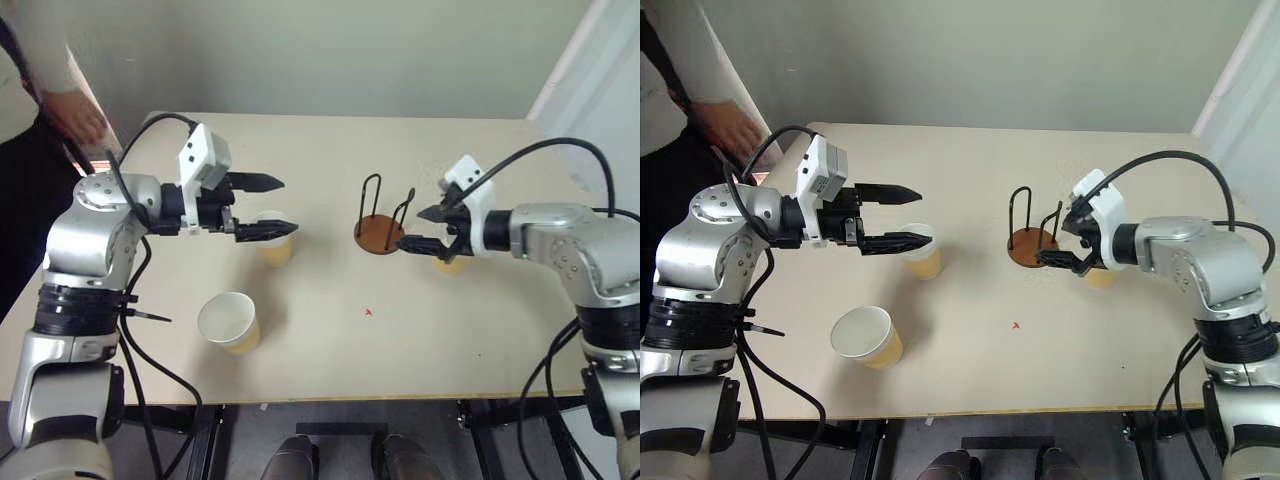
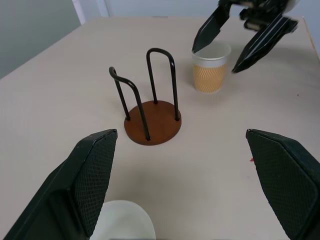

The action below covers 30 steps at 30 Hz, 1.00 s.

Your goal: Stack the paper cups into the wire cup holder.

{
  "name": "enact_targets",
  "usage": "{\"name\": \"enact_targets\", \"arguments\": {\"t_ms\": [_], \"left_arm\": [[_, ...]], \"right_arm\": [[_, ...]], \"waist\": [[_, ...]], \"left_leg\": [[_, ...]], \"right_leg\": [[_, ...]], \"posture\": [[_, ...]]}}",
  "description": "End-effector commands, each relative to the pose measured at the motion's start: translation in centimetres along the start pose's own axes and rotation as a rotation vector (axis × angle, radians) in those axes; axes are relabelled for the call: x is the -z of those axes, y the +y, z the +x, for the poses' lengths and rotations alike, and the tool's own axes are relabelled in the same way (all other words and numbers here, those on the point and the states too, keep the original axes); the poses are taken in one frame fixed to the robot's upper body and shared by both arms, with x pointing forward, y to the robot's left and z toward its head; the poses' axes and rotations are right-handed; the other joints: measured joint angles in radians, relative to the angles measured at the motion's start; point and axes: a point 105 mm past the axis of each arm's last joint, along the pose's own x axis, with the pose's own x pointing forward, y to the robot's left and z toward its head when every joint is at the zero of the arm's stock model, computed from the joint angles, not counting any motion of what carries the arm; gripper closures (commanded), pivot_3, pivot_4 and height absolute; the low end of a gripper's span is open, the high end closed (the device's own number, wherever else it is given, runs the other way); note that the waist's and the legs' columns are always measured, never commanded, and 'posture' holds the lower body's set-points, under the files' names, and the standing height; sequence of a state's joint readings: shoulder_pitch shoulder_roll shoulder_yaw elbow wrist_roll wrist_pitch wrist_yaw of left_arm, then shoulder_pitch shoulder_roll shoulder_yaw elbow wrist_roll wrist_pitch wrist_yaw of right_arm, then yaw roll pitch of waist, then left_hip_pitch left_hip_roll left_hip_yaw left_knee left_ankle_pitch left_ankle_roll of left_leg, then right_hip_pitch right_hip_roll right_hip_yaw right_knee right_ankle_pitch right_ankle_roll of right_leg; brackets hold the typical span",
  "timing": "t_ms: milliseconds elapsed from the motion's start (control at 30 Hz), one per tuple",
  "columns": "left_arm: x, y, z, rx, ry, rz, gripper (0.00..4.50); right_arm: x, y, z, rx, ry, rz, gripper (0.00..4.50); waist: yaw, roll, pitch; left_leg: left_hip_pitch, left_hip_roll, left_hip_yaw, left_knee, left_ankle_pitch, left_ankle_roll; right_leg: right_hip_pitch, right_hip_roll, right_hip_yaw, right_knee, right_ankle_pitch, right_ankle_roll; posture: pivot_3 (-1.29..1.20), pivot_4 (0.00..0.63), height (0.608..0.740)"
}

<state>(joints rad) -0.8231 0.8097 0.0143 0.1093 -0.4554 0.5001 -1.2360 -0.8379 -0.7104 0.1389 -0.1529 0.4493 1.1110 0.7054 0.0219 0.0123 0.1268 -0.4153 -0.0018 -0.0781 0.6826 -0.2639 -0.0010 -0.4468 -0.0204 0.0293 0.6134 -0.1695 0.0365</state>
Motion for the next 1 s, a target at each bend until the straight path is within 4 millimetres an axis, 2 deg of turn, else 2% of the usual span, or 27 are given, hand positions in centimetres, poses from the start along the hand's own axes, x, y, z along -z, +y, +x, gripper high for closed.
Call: {"name": "enact_targets", "arguments": {"t_ms": [33,233,567,633,733,867,933,1000], "left_arm": [[-1.9,0.4,-0.4,-0.031,-0.05,0.075,0.04],[-2.1,0.5,-0.3,-0.033,-0.057,0.085,0.04],[-2.2,0.8,-0.5,-0.051,-0.056,0.094,0.04],[-2.1,0.9,-0.6,-0.06,-0.055,0.093,0.04],[-1.9,0.7,-0.7,-0.059,-0.052,0.09,0.04],[-1.5,0.5,-0.7,-0.048,-0.04,0.079,0.04],[-1.4,0.3,-0.6,-0.029,-0.039,0.069,0.04],[-1.4,-0.2,-0.4,0.002,-0.041,0.051,0.04]], "right_arm": [[-0.7,-0.5,0.4,0.043,-0.019,-0.066,0.02],[-0.1,-1.4,2.7,0.081,-0.001,-0.089,0.02],[-1.2,-2.9,5.0,0.159,-0.056,-0.054,0.02],[-1.0,-3.2,5.2,0.177,-0.052,-0.04,0.37],[-0.6,-3.7,5.1,0.202,-0.039,-0.022,1.18],[-0.6,-3.8,4.7,0.197,-0.039,0.002,2.6],[-0.8,-3.3,4.2,0.161,-0.049,-0.014,3.29],[-1.2,-1.5,3.3,0.056,-0.066,-0.091,3.99]], "waist": [[0.0,0.0,0.0],[-0.003,0.0,0.0],[-0.003,0.0,0.0],[-0.002,0.0,0.0],[-0.002,0.0,0.0],[-0.003,0.0,0.0],[-0.002,0.0,0.0],[0.001,0.0,0.0]], "left_leg": [[0.0,0.0,0.0,0.0,0.0,0.0],[-0.003,0.0,0.0,0.0,0.0,0.0],[-0.004,0.0,0.0,-0.001,0.0,0.0],[-0.004,0.0,0.0,-0.001,0.0,0.0],[-0.005,0.0,0.0,-0.001,0.0,0.0],[-0.005,0.0,0.0,-0.001,0.0,-0.001],[-0.005,0.0,0.0,-0.001,0.0,-0.001],[-0.005,0.0,0.0,-0.001,0.0,-0.001]], "right_leg": [[0.0,0.0,0.0,0.0,0.0,0.0],[-0.003,0.0,0.0,0.0,0.0,0.0],[-0.005,0.0,0.0,0.0,0.0,0.0],[-0.005,0.0,0.0,0.0,0.0,0.0],[-0.005,0.0,0.0,0.0,0.0,0.0],[-0.005,0.0,0.0,0.0,0.0,0.0],[-0.005,0.0,0.0,0.0,0.0,0.0],[-0.005,0.0,0.0,0.0,0.0,0.0]], "posture": [[0.0,0.15,0.74],[0.0,0.15,0.74],[0.0,0.15,0.74],[0.0,0.15,0.74],[0.0,0.15,0.74],[0.0,0.15,0.74],[0.0,0.15,0.74],[0.0,0.15,0.74]]}}
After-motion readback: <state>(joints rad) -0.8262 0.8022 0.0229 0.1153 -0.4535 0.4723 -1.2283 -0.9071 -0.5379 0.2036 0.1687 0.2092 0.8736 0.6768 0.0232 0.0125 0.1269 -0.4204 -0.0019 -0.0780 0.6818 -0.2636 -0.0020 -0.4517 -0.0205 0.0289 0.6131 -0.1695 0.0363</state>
